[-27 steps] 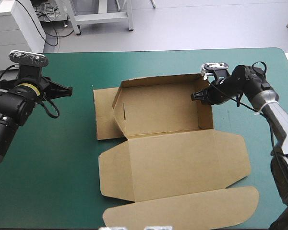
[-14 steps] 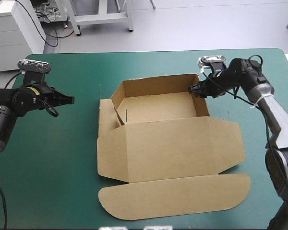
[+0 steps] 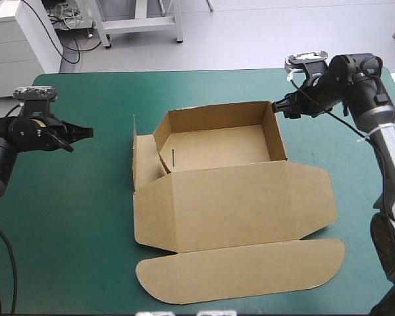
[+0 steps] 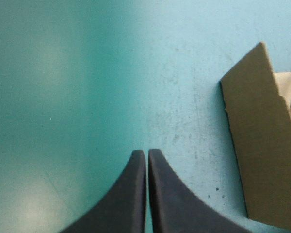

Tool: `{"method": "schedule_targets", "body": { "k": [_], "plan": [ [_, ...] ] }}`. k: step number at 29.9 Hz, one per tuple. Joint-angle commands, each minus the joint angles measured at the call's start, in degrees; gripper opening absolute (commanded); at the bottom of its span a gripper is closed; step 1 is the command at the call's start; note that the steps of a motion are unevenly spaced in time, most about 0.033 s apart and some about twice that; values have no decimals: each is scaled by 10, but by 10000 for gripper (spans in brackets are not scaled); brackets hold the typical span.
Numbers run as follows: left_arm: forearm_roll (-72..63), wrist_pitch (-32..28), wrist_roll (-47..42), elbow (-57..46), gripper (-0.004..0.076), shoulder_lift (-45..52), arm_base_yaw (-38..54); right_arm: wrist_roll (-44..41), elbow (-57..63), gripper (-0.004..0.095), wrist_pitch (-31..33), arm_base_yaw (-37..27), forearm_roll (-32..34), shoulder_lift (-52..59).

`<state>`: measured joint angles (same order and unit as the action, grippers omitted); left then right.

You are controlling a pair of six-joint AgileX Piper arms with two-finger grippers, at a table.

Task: Fold the box

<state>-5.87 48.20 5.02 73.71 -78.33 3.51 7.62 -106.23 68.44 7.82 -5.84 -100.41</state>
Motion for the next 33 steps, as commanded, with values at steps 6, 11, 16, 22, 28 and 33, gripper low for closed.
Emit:
{"method": "schedule_targets", "body": {
  "k": [6, 11, 16, 22, 28, 33],
  "plan": [
    [-101, 44, 39, 17, 0, 15, 92, -2, -18, 501, -15, -1, -39, -26],
    [-107, 59, 39, 17, -8, 15, 91, -2, -18, 501, -15, -1, -62, -85],
    [-105, 59, 39, 17, -8, 15, 91, 4, -18, 413, -15, -1, -105, -125],
    [-108, 62, 39, 17, -8, 15, 91, 4, -18, 175, -15, -1, -77, -141],
    [-107, 60, 39, 17, -8, 15, 91, 1, -18, -20, -15, -1, -75, -140],
    [-103, 58, 39, 17, 4, 15, 91, 4, -18, -21, -15, -9, -82, -108]
  ]
}}
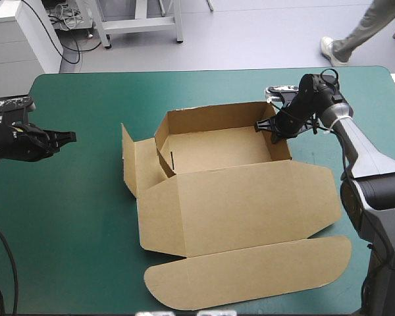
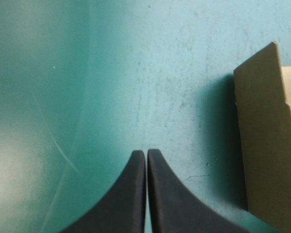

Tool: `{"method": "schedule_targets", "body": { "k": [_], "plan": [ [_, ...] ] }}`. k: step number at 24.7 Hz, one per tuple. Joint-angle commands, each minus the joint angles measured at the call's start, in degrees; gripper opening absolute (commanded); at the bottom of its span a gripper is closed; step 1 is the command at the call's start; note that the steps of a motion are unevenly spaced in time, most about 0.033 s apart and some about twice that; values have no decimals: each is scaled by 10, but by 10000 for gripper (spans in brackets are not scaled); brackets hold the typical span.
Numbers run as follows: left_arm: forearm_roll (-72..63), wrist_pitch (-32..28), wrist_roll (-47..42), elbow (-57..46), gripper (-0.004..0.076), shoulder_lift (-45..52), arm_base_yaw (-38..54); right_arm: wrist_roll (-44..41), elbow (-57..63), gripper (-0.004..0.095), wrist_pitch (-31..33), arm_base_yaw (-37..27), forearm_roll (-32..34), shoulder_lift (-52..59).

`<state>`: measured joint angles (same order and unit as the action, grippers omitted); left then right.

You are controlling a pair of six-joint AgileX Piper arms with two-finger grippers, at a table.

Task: Fold the box

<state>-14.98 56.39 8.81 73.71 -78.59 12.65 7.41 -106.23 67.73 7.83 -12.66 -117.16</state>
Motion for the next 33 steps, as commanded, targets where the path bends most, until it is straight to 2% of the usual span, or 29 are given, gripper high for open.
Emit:
{"method": "schedule_targets", "body": {
  "k": [1, 5, 7, 11, 13, 19, 23, 29, 33],
  "plan": [
    [-12, -24, 1, 17, 18, 18, 0, 8, -18, -21, -8, -12, -17, 68],
    [-15, -24, 1, 17, 169, 18, 0, 26, -18, -21, -7, -39, -43, 113],
    [-19, -21, 1, 17, 282, 18, 0, 27, -18, -21, -7, -53, -54, 135],
    [-50, -27, 1, 17, 562, 15, 0, 39, -18, -22, -7, -78, -95, 181],
    [-77, -33, 1, 17, 638, 13, 0, 46, -18, -21, -7, -85, -111, 202],
    [-203, -33, 5, 17, 637, -2, 0, 49, -18, -21, -7, -87, -153, 250],
    [-328, 7, 123, 17, 637, -7, 0, 64, -18, -21, -7, -87, -206, 258],
    [-456, 65, 218, 17, 637, -7, 0, 68, -18, -19, -15, -65, -203, 234],
    [-498, 96, 247, 17, 637, -7, 0, 24, -18, -19, -47, -30, -140, 196]
  ]
}}
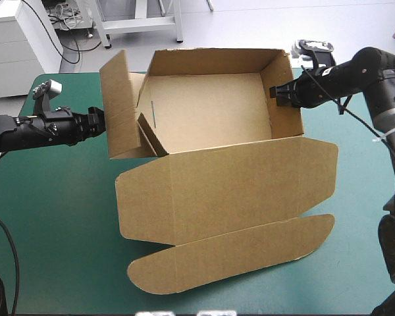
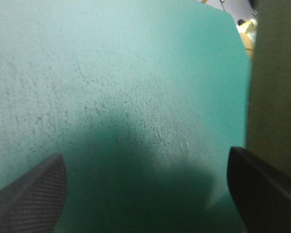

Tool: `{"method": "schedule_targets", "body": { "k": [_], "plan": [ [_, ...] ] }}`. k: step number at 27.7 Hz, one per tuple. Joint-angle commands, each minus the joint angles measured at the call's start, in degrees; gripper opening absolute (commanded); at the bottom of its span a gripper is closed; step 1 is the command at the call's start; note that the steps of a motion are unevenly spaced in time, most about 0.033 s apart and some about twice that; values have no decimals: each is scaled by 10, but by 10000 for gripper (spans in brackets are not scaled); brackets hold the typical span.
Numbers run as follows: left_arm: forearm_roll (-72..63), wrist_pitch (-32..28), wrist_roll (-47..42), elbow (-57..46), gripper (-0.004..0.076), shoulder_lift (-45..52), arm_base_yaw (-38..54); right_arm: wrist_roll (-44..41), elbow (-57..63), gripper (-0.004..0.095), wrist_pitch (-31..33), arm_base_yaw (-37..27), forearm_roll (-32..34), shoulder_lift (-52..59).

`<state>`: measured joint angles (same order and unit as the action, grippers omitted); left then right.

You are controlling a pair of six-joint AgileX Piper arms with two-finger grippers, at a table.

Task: Fold the box

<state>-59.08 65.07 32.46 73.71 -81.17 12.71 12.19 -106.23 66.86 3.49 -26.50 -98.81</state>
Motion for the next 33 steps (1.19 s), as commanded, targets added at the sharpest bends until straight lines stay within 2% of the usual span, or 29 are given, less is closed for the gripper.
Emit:
{"method": "schedule_targets", "body": {
  "k": [1, 14, 29, 33],
  "plan": [
    [-62, 19, 14, 17, 637, 18, -1, -26, -18, -19, -43, 21, 5, 3],
    [-62, 78, 31, 17, 637, 18, -1, -58, -18, -19, -118, 115, 4, -64],
    [-30, 80, 29, 17, 636, 18, -1, -71, -18, -19, -146, 169, -22, -84],
    [-12, 80, 23, 17, 593, 18, -1, -71, -18, -17, -160, 201, -5, -84]
  ]
}}
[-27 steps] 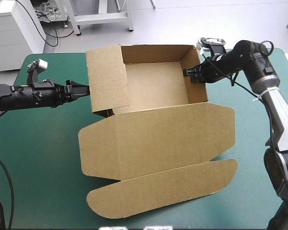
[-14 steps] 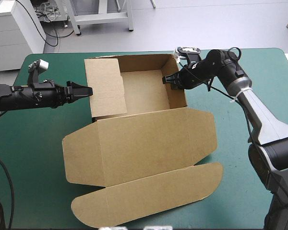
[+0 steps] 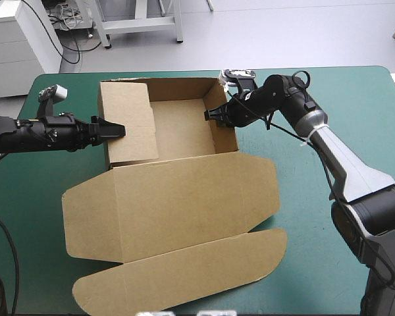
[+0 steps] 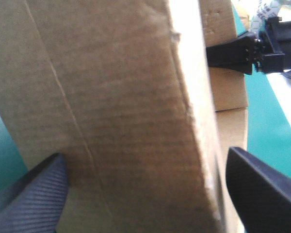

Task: Fold the box

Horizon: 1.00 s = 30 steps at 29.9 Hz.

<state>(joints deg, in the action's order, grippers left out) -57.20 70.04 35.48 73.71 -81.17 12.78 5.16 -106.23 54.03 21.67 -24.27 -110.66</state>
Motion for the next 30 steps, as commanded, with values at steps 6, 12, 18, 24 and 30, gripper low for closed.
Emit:
{"method": "schedule_targets", "body": {
  "k": [6, 12, 18, 24, 30],
  "plan": [
    [43, 30, -58, 17, 442, 18, -2, -11, -18, -17, -51, 60, 14, 34],
    [118, 18, -118, 17, 331, 18, -21, -27, -18, -17, -52, 75, 45, 34],
    [241, -31, -227, 17, 222, 18, -87, -29, -18, -17, -48, 78, 50, 34],
    [363, -89, -335, 17, 70, 18, -155, -36, -18, -18, -23, 78, 59, 34],
    [438, -122, -443, 17, -8, 18, -179, -46, -18, -18, 0, 78, 58, 34]
  ]
}}
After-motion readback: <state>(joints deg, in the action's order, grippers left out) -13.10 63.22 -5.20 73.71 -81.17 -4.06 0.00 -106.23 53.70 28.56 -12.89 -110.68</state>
